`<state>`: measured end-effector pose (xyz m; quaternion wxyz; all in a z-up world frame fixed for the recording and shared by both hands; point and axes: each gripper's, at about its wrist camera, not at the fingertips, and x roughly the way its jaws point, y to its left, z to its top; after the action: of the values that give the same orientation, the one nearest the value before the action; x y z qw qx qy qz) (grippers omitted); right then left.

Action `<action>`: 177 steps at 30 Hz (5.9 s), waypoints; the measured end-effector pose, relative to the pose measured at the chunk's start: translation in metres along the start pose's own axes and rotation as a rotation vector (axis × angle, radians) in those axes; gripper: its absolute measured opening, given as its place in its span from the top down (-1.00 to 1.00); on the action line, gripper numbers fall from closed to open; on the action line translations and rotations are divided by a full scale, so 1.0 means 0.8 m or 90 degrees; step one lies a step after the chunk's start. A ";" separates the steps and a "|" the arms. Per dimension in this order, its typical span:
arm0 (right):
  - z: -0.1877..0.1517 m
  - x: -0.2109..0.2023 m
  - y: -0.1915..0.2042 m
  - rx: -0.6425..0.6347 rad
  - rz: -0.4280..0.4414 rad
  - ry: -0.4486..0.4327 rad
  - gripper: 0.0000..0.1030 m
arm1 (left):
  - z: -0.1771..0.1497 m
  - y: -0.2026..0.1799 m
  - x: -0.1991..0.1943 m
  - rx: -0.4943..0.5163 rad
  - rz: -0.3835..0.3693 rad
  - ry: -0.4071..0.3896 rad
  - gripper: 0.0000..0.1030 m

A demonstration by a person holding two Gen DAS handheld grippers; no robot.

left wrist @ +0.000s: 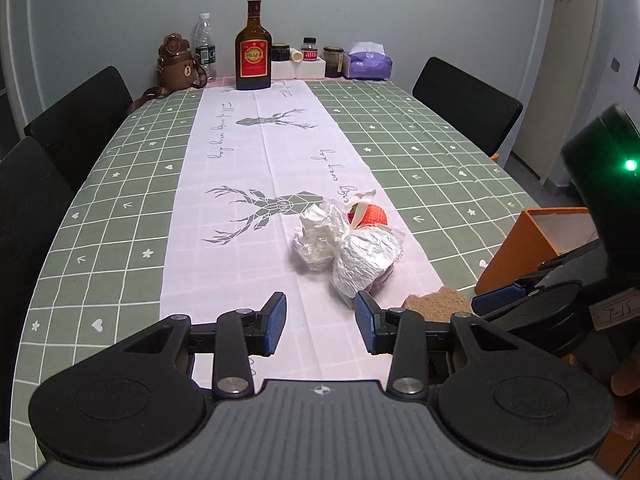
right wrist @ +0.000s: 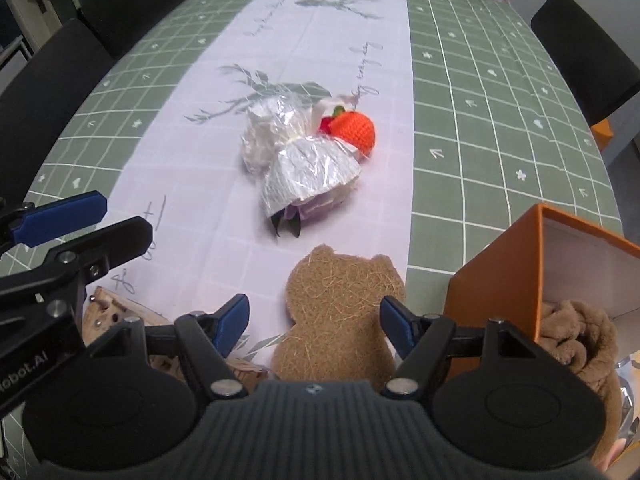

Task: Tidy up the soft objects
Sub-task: 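Move both grippers back toward the bear-shaped sponge on the table, then grasp the bear-shaped coir sponge with the right gripper and lift it, then grasp the foil-wrapped bundle with the left gripper while the right gripper holds the sponge, then carry the bundle and sponge over the orange box and open both grippers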

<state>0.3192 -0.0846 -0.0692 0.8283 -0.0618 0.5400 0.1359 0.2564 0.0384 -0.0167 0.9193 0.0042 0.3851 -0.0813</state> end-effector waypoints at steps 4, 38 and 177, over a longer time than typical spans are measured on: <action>0.003 0.019 0.000 -0.009 -0.011 0.025 -0.41 | 0.003 0.000 0.014 0.005 0.000 0.012 0.12; 0.014 0.026 0.002 -0.009 -0.051 0.117 -0.41 | 0.014 0.001 0.013 0.007 -0.020 -0.002 -0.14; -0.324 -0.245 -0.181 0.193 -0.002 -0.339 -0.27 | -0.106 -0.231 -0.125 0.092 -0.249 -0.054 0.06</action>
<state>0.0594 -0.3182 -0.0030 0.9406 0.0998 0.3181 0.0640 0.0992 -0.1232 0.0045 0.8987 -0.0077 0.3327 -0.2857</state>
